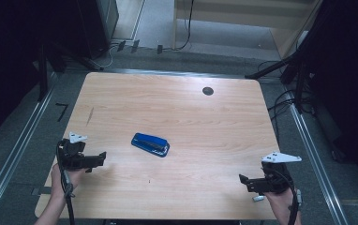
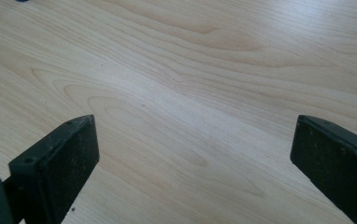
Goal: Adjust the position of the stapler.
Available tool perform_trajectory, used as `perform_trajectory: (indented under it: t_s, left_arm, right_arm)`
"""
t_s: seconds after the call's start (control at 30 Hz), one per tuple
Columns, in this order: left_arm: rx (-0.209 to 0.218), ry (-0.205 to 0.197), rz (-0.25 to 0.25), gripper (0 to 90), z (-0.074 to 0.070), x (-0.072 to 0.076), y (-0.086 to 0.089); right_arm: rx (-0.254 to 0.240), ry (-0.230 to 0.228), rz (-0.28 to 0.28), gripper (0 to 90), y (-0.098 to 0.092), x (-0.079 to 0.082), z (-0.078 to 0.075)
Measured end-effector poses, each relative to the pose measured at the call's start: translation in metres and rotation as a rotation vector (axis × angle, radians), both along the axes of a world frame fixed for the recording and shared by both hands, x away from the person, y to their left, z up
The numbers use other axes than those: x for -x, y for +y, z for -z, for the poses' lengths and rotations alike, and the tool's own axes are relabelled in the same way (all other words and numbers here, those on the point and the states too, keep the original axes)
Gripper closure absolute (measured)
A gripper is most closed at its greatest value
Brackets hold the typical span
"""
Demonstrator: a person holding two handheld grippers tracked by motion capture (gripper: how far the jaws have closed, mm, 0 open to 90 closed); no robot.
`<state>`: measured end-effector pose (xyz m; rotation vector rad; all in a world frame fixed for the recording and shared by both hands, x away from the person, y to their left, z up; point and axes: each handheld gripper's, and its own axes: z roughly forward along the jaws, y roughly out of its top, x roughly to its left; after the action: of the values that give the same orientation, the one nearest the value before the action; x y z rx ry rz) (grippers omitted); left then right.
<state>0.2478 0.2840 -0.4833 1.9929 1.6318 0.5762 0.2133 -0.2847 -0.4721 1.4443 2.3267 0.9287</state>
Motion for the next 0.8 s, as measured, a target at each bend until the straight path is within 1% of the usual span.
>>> perform_trajectory:
  t_s: [0.03,0.07,0.1,0.13,0.17,0.2,0.27,0.3,0.33,0.37,0.4,0.43,0.5,0.53,0.57,0.6,0.63,0.67,0.7,0.73,0.77,0.8]
  left_arm:
    - [-0.009,-0.003,0.013,0.8,-0.001,-0.003,-0.001]
    - [-0.009,-0.003,0.013,0.8,-0.001,-0.003,-0.001]
    - [0.0,-0.009,0.018,0.9,-0.001,-0.007,-0.002]
    - [0.0,-0.009,0.018,0.9,-0.001,-0.007,-0.002]
    - [-0.001,-0.009,0.028,0.9,-0.001,-0.013,-0.004]
    - [-0.001,-0.009,0.028,0.9,-0.001,-0.013,-0.004]
    - [0.007,-0.009,0.039,1.1,0.0,-0.018,-0.008]
    - [0.007,-0.007,0.054,2.1,0.0,-0.024,-0.012]
    - [0.007,-0.007,0.054,2.7,0.0,-0.024,-0.012]
    - [0.002,-0.004,0.062,3.0,0.001,-0.027,-0.015]
    - [0.007,-0.006,0.067,3.6,0.001,-0.029,-0.018]
    - [0.009,-0.004,0.084,4.3,0.002,-0.035,-0.023]
    - [0.018,-0.01,0.094,6.0,0.001,-0.041,-0.028]
    - [0.018,-0.01,0.094,8.4,0.001,-0.041,-0.028]
    - [0.025,-0.013,0.102,8.4,0.001,-0.043,-0.031]
    - [0.022,-0.017,0.113,13.9,0.0,-0.046,-0.034]
    - [0.017,-0.028,0.129,16.3,0.0,-0.05,-0.042]
    - [0.017,-0.028,0.129,17.5,0.0,-0.05,-0.042]
    - [0.009,-0.033,0.157,21.5,0.001,-0.054,-0.05]
    - [0.009,-0.033,0.157,26.6,0.001,-0.054,-0.05]
    - [0.008,-0.036,0.171,26.6,0.001,-0.056,-0.053]
    - [0.001,-0.038,0.179,28.9,0.001,-0.058,-0.057]
  right_arm:
    - [0.002,0.005,0.0,1.1,0.0,-0.001,0.001]
    - [0.002,0.005,0.0,1.1,0.0,-0.001,0.001]
    - [0.001,0.009,-0.002,1.1,0.0,-0.001,0.003]
    - [0.001,0.009,-0.002,1.1,0.0,-0.001,0.003]
    - [0.001,0.011,-0.004,1.2,-0.001,0.0,0.003]
    - [0.001,0.011,-0.004,1.2,-0.001,0.0,0.003]
    - [0.0,0.012,-0.005,1.2,-0.002,0.001,0.004]
    - [-0.005,0.014,-0.003,1.3,-0.004,0.003,0.005]
    - [-0.005,0.014,-0.003,1.3,-0.004,0.003,0.005]
    - [-0.005,0.019,0.005,1.3,-0.006,0.004,0.006]
    - [-0.005,0.022,0.003,1.3,-0.007,0.005,0.007]
    - [-0.005,0.024,0.004,1.3,-0.007,0.006,0.008]
    - [-0.003,0.027,0.006,1.3,-0.009,0.01,0.009]
    - [-0.003,0.027,0.006,1.3,-0.009,0.01,0.009]
    - [-0.001,0.027,0.006,1.3,-0.01,0.012,0.009]
    - [0.0,0.028,0.007,1.3,-0.011,0.014,0.009]
    - [0.0,0.026,0.01,1.4,-0.015,0.018,0.01]
    - [0.0,0.026,0.01,1.4,-0.015,0.018,0.01]
    - [-0.002,0.021,0.017,1.5,-0.018,0.021,0.01]
    - [-0.002,0.021,0.017,1.5,-0.018,0.021,0.01]
    - [-0.002,0.019,0.024,1.5,-0.02,0.022,0.009]
    - [-0.001,0.02,0.023,1.5,-0.021,0.023,0.009]
